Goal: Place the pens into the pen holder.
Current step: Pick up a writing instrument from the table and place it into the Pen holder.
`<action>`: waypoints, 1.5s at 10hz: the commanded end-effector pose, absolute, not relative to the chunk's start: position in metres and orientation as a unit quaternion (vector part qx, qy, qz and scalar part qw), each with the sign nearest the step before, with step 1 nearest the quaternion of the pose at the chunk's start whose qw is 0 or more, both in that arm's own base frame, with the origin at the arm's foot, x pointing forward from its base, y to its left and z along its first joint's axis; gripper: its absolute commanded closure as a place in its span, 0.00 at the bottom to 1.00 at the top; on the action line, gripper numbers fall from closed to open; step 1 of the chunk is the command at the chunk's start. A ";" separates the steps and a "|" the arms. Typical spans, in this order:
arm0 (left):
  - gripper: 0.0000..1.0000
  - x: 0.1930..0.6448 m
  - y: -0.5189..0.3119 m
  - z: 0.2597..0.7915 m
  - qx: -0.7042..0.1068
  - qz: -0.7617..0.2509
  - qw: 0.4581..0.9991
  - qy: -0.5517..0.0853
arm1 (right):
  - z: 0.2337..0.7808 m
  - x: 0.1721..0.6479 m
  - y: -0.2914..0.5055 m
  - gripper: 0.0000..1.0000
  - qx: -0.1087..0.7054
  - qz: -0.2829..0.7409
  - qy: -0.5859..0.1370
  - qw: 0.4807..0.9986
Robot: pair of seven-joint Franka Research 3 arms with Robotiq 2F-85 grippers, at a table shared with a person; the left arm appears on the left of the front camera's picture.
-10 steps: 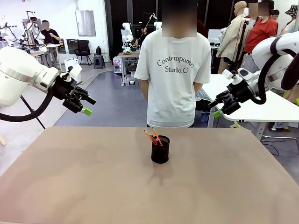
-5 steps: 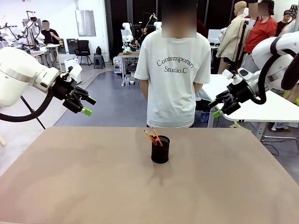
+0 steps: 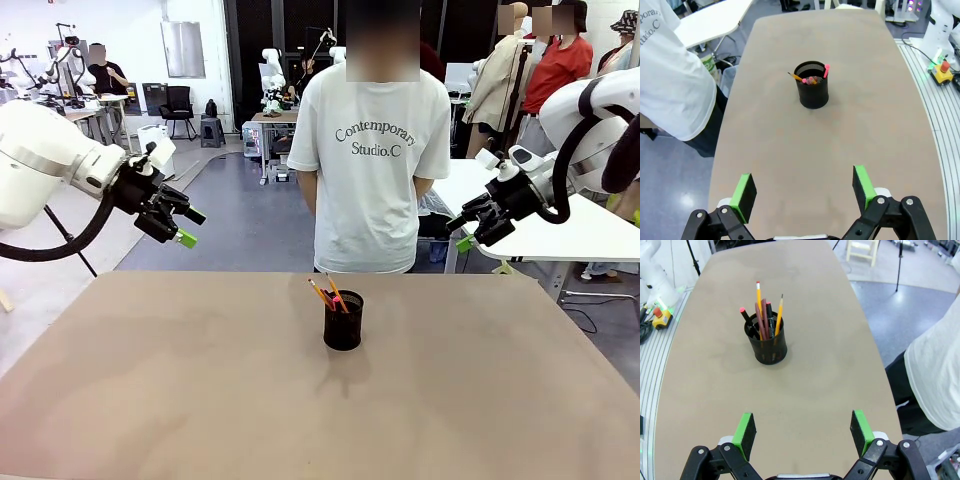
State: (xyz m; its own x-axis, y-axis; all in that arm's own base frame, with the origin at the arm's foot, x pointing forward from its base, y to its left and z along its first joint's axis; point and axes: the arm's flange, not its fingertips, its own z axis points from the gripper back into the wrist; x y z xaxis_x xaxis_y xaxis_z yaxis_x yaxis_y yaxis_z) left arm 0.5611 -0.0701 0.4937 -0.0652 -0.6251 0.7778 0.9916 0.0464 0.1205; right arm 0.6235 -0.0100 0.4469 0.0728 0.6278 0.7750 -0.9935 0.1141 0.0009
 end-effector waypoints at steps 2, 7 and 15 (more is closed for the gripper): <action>0.00 0.560 -0.069 0.495 -0.261 -0.640 0.632 -0.350 | 0.449 0.624 -0.008 0.00 0.283 0.600 -0.326 0.674; 0.00 0.560 -0.069 0.495 -0.261 -0.640 0.632 -0.350 | 0.449 0.624 -0.008 0.00 0.283 0.600 -0.326 0.674; 0.00 0.560 -0.069 0.495 -0.261 -0.640 0.632 -0.350 | 0.449 0.624 -0.008 0.00 0.283 0.600 -0.326 0.674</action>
